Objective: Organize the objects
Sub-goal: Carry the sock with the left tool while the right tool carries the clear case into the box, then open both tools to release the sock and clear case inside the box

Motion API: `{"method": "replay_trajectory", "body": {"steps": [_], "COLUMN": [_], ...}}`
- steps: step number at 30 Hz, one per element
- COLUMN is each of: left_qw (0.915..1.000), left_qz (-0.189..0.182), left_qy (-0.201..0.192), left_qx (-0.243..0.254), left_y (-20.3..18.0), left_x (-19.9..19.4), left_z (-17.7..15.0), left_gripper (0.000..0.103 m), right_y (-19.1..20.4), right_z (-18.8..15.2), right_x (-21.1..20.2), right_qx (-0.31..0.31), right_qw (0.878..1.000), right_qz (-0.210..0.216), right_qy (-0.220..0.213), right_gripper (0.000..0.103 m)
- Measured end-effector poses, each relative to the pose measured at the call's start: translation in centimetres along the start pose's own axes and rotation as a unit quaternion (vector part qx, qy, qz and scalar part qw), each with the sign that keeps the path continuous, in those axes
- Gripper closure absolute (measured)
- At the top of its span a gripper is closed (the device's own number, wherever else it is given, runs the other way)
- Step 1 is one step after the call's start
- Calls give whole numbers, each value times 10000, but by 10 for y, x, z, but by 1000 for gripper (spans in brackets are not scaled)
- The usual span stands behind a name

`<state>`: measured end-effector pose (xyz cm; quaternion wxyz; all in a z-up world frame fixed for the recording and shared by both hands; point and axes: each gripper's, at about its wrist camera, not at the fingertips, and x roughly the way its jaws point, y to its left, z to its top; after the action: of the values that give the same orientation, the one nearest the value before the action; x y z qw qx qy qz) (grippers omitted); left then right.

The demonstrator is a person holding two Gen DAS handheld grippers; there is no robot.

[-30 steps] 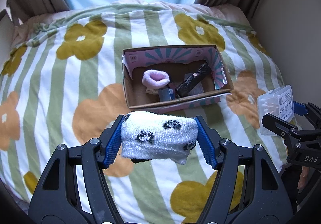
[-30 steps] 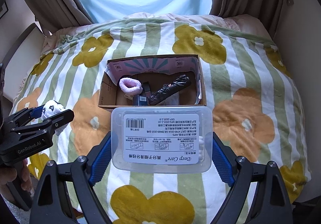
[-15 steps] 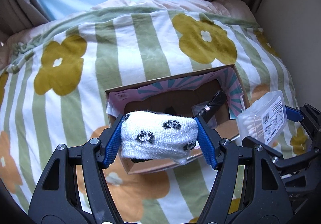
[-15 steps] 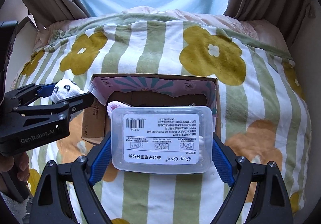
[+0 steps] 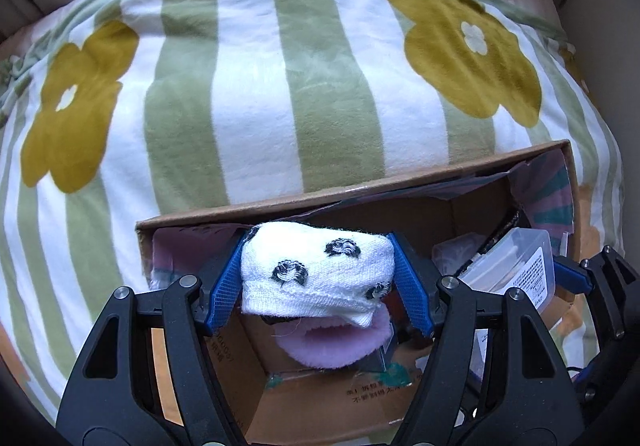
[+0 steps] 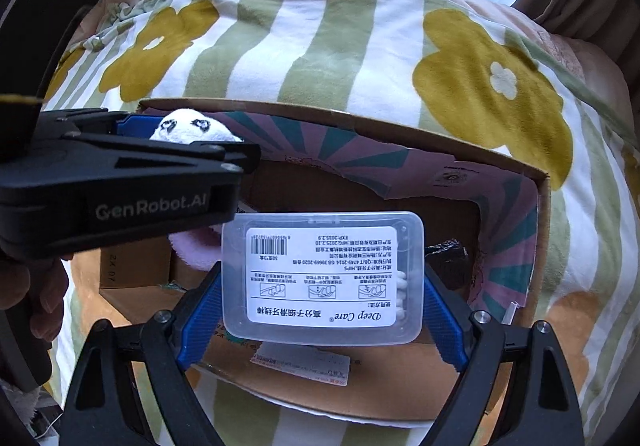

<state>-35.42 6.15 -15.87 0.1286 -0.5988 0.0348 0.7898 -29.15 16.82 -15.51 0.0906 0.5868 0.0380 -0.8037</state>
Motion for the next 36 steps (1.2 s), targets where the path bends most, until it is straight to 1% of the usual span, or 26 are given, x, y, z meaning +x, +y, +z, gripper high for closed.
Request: {"method": "replay_trajectory", "body": {"steps": [7, 9, 11, 12, 13, 14, 16, 20, 23, 26, 29, 31, 36], "left_qw": [9999, 9997, 9993, 9992, 9994, 9997, 9998, 9996, 9997, 9996, 9998, 9997, 9996], "left_qz": [-29, -68, -215, -271, -233, -156, -143, -150, -77, -155, -40, -62, -71], "left_qy": [115, 155, 188, 174, 105, 58, 111, 158, 115, 110, 62, 46, -63], "left_qx": [-66, -152, -237, -251, -219, -157, -79, -161, -196, -226, -196, -221, -264], "left_y": [-2, -1, -1, -2, -5, -7, -11, -9, -6, -3, -3, -3, -1], "left_x": [10, 9, 9, 8, 6, 4, 5, 5, 2, 0, -2, -5, -22], "left_z": [1, 3, 4, 5, 5, 5, 5, 7, 6, 6, 5, 4, 1], "left_gripper": [37, 35, 21, 0, 0, 0, 0, 0, 0, 0, 0, 0, 0], "right_y": [-4, -2, 1, 3, 4, 5, 8, 12, 13, 14, 13, 13, 16], "right_z": [-4, -4, -3, -3, -3, -4, -5, -7, -7, -6, -5, -5, -12], "right_x": [5, 4, 3, 3, 3, 1, -3, -5, -5, -7, -8, -11, -23], "right_qx": [-50, -134, -217, -217, -217, -242, -304, -377, -404, -413, -365, -350, -376], "right_qw": [10000, 9998, 9997, 9996, 9996, 9994, 9988, 9982, 9982, 9980, 9982, 9982, 9980], "right_qz": [54, 119, 136, 152, 150, 159, 165, 131, 118, 73, 99, 89, 41], "right_qy": [-18, -50, -39, -27, -72, -181, -352, -457, -434, -462, -457, -472, -505], "right_gripper": [16, 16, 14, 8, 2, 1, 1, 1, 1, 1, 1, 1, 0]}}
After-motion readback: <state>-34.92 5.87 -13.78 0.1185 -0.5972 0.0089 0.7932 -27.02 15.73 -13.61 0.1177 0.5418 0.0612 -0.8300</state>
